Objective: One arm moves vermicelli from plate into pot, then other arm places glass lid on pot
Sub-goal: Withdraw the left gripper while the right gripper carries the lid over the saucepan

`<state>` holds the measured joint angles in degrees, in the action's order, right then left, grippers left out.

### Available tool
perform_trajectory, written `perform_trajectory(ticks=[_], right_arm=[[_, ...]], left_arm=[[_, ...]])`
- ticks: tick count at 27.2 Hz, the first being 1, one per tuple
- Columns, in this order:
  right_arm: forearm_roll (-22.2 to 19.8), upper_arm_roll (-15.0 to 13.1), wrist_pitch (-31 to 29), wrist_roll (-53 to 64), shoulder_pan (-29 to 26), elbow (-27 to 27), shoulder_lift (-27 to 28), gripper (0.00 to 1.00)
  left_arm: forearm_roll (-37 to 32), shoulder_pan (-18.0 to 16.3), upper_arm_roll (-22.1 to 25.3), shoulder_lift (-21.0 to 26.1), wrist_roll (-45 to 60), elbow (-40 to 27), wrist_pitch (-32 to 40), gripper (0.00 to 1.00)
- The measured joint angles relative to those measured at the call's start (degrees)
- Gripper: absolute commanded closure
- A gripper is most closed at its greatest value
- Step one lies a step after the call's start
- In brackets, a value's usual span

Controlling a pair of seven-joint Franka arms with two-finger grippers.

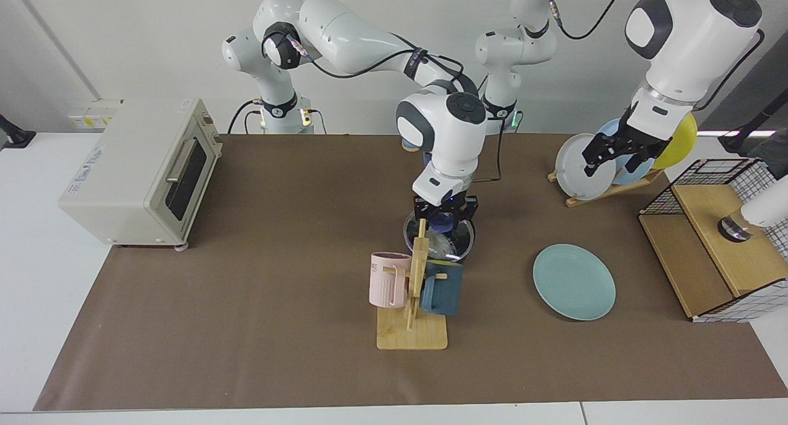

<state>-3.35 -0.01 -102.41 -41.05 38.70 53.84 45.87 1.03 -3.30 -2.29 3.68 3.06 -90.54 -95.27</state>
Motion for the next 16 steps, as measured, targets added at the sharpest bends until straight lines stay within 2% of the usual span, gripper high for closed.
perform_trajectory(ticks=[16], right_arm=[[-0.01,0.23,0.07,0.0,1.32,-0.04,0.07,1.0]], left_arm=[[0.0,-0.02,0.08,-0.18,0.31,-0.27,0.0,0.0]])
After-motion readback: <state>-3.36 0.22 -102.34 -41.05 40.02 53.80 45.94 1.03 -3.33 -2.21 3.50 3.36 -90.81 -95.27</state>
